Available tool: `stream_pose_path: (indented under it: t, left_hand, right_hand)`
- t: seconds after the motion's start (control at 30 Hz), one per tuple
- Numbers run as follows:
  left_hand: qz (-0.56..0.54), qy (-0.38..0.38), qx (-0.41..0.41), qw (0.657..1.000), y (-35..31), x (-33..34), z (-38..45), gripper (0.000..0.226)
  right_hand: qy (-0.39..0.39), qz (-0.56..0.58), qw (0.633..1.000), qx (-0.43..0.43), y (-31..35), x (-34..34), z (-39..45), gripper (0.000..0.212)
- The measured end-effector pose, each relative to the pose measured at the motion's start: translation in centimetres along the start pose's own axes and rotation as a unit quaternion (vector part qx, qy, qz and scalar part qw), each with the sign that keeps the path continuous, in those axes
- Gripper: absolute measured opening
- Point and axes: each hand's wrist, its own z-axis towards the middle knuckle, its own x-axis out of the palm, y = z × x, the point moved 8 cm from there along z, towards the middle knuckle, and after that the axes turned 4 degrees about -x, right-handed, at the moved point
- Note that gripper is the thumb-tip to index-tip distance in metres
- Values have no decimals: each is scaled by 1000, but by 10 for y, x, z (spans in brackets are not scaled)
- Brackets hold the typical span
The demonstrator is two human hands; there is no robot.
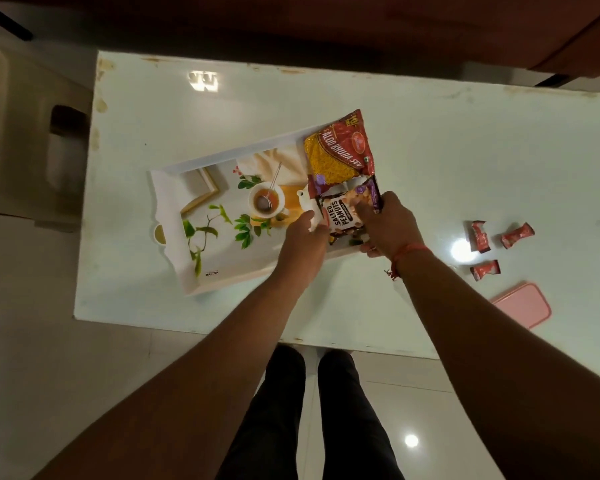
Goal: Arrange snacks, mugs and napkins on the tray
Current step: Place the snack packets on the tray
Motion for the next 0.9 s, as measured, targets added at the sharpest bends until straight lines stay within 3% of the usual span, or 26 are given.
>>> stream_pose_path:
  t: [0.13, 0.3, 0.43, 0.53, 0.63, 0.73, 0.83, 0.9]
  left_hand:
    - [10, 39, 30, 999, -9, 23, 0, 31]
    - [56, 43, 15, 997, -8, 34, 5, 30]
    - [55, 35, 24, 998, -6, 33, 9, 25]
    - [1, -13, 7, 1000, -4, 25, 9, 18]
    - [-119, -103, -63, 986, 10, 7, 6, 42]
    - [-302, -51, -113, 945, 25, 16, 6, 36]
    - [-211, -60, -79, 972, 27, 9, 5, 25]
    - [-99, -81, -43, 991, 26, -3, 7, 24]
  right_hand:
    - [-64, -216, 971, -80, 6, -14, 7, 41]
    - [-79, -251, 959, -105, 9, -17, 9, 50]
    - [-74, -238, 963, -107, 9, -16, 8, 42]
    - [-72, -150, 981, -100, 7, -15, 3, 31]
    - [-89, -9, 994, -61, -1, -9, -14, 30]
    - [-43, 204, 978, -9, -13, 21, -49, 24]
    - [50, 264, 963, 20, -23, 51, -80, 18]
    - [45, 250, 966, 48, -37, 51, -91, 21]
